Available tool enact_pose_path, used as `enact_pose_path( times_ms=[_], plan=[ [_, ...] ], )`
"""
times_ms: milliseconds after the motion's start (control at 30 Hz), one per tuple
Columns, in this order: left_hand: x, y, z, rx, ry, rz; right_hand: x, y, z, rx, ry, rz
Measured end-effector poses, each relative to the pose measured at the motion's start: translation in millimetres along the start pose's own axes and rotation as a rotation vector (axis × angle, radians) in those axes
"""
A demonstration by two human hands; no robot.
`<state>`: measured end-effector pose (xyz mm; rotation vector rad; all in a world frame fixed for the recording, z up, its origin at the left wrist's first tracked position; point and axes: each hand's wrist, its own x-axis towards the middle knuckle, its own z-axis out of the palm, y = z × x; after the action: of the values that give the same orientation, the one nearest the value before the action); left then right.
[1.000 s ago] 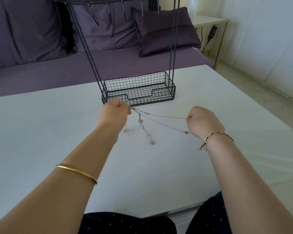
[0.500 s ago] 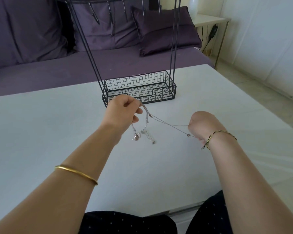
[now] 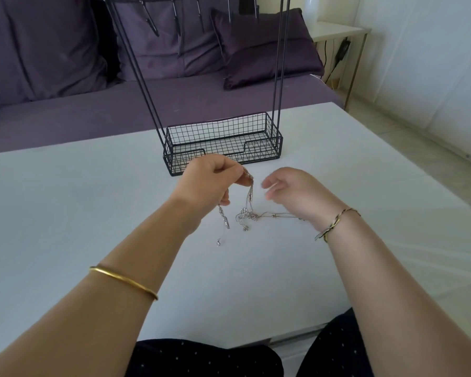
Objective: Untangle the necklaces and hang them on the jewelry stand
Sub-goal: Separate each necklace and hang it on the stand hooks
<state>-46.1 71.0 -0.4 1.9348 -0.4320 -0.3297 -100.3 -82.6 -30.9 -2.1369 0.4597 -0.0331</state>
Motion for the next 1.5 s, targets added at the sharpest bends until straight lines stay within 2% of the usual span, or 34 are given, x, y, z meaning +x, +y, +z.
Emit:
enact_pose_path(
  times_ms=[33,100,167,233,367,633,767,900,967,1067,1167,1300,1433,1500],
  plan=[
    [-0.3,0.2,0.6,-0.002,-0.005,0.001,-1.2,-3.6,3.9,0.032,-0.077,-0.021],
    [-0.6,0.0,0.8,-0.003,-0.007,0.001,-1.5,-6.8,11.2,-0.055,-0.153,-0.064],
    [-0.2,-0.9,0.3,0.007,-0.007,0.001,-2.4,-6.4,15.1,-0.116,-0.156,-0.090],
    [-0.1,-0.9,0.2,0.023,-0.007,0.008,-2.9,-5.1,14.8,-0.054,-0.143,-0.084],
    [0.8,-4.6,-2.2,0.036,0.030,-0.005,-1.6,-5.3,10.0,0.067,-0.030,-0.057],
    [2.7,-12.3,-7.7,0.364,0.171,-0.018,-1.8,-6.1,4.6,0.242,0.180,-0.012],
    [4.0,-11.3,-8.5,0.303,0.178,-0.035,1.7,-4.7,0.9,0.072,0.347,-0.091],
    [5.3,-12.9,-10.6,0.232,0.202,-0.089,5.6,-2.5,-2.2,0.070,0.455,-0.074],
    [6.0,-12.1,-11.3,0.159,0.207,-0.133,5.8,-3.4,-2.7,0.157,0.509,-0.046],
    [7.8,-11.9,-12.3,0.081,0.215,-0.183,3.6,-8.2,-4.3,0.417,0.540,0.028],
    [7.5,-12.7,-13.5,0.133,0.231,-0.177,0.8,-13.3,-7.0,0.685,0.510,0.127],
    [7.7,-11.8,-13.3,0.249,0.273,-0.132,-1.4,-15.7,-9.4,0.838,0.494,0.189],
    [11.3,-13.3,-13.7,0.226,0.323,-0.127,-0.4,-13.7,-8.9,0.752,0.505,0.180],
    [11.0,-11.3,-13.4,0.112,0.341,-0.165,2.3,-10.6,-7.4,0.619,0.527,0.164]
  ],
)
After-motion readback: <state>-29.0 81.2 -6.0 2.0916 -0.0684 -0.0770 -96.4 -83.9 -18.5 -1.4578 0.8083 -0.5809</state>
